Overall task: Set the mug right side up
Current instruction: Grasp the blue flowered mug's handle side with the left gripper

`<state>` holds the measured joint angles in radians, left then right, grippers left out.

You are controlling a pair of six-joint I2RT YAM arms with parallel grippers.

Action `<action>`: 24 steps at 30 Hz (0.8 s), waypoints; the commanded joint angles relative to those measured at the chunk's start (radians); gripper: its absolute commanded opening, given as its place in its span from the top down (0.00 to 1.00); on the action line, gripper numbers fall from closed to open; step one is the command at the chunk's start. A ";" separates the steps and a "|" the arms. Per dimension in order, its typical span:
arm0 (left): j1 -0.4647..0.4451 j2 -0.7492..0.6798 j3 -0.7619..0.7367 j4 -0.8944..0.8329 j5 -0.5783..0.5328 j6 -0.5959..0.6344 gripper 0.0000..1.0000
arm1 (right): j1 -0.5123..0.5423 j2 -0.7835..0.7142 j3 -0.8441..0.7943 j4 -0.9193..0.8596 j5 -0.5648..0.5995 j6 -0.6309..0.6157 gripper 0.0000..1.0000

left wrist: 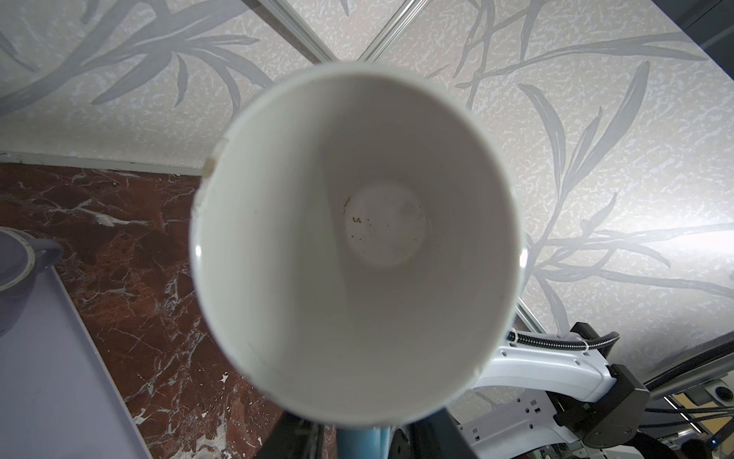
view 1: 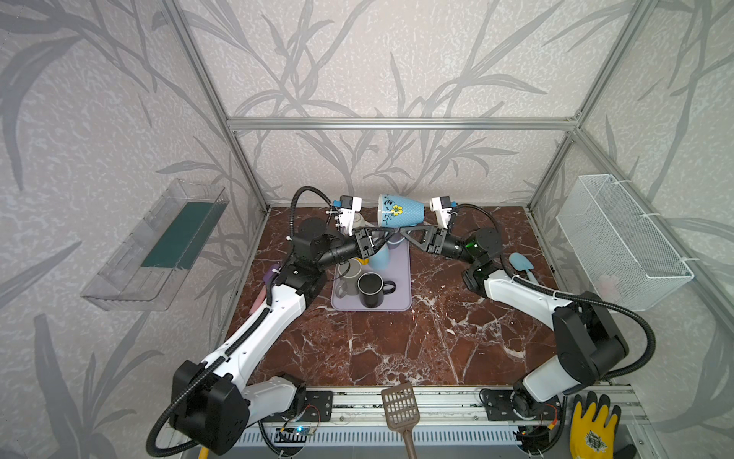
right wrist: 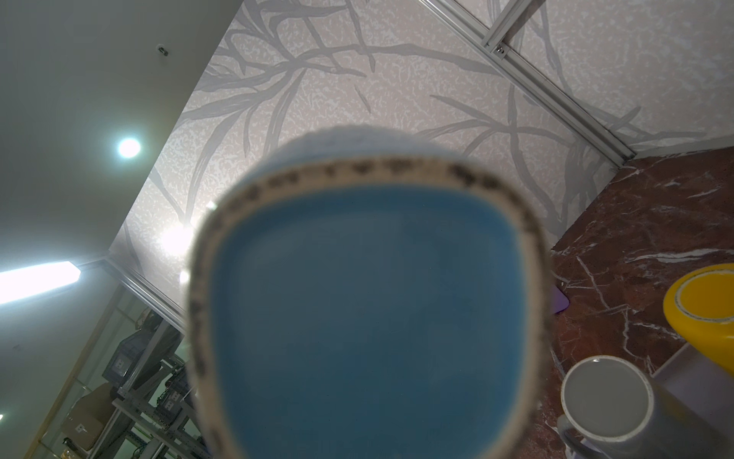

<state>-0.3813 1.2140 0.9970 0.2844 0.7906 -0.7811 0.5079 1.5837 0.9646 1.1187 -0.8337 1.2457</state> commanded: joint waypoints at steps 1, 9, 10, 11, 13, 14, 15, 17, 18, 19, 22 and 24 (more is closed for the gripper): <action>0.004 0.005 0.006 0.022 0.012 0.009 0.62 | 0.013 -0.007 0.045 0.105 -0.007 -0.002 1.00; 0.010 0.004 0.005 0.019 0.012 0.011 0.67 | 0.015 0.007 0.052 0.114 -0.013 0.006 1.00; 0.011 0.004 0.005 0.019 0.012 0.011 0.69 | 0.015 0.008 0.054 0.114 -0.014 0.007 1.00; 0.012 0.002 0.005 0.018 0.013 0.013 0.71 | 0.016 0.010 0.053 0.113 -0.015 0.008 1.00; 0.013 -0.001 0.005 0.013 0.010 0.015 0.76 | 0.016 0.013 0.053 0.110 -0.014 0.005 1.00; 0.013 -0.003 0.005 0.008 0.006 0.018 0.78 | 0.015 0.014 0.053 0.107 -0.016 0.006 1.00; 0.013 -0.005 0.005 0.003 0.004 0.021 0.81 | 0.017 0.014 0.053 0.105 -0.016 0.006 1.00; 0.014 -0.006 0.005 -0.003 0.005 0.029 0.89 | 0.019 0.017 0.057 0.102 -0.019 0.005 1.00; 0.015 -0.005 0.005 -0.004 0.004 0.031 0.92 | 0.020 0.017 0.058 0.097 -0.019 0.002 1.00; 0.015 -0.006 0.005 -0.008 0.004 0.033 0.95 | 0.022 0.018 0.059 0.090 -0.019 -0.002 1.00; 0.016 -0.013 0.005 -0.017 0.002 0.043 1.00 | 0.025 0.010 0.062 0.052 -0.025 -0.028 1.00; 0.017 -0.019 0.005 -0.029 -0.004 0.051 1.00 | 0.027 0.001 0.060 0.019 -0.028 -0.051 1.00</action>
<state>-0.3702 1.2171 0.9970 0.2520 0.7902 -0.7540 0.5194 1.6081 0.9810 1.1141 -0.8375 1.2438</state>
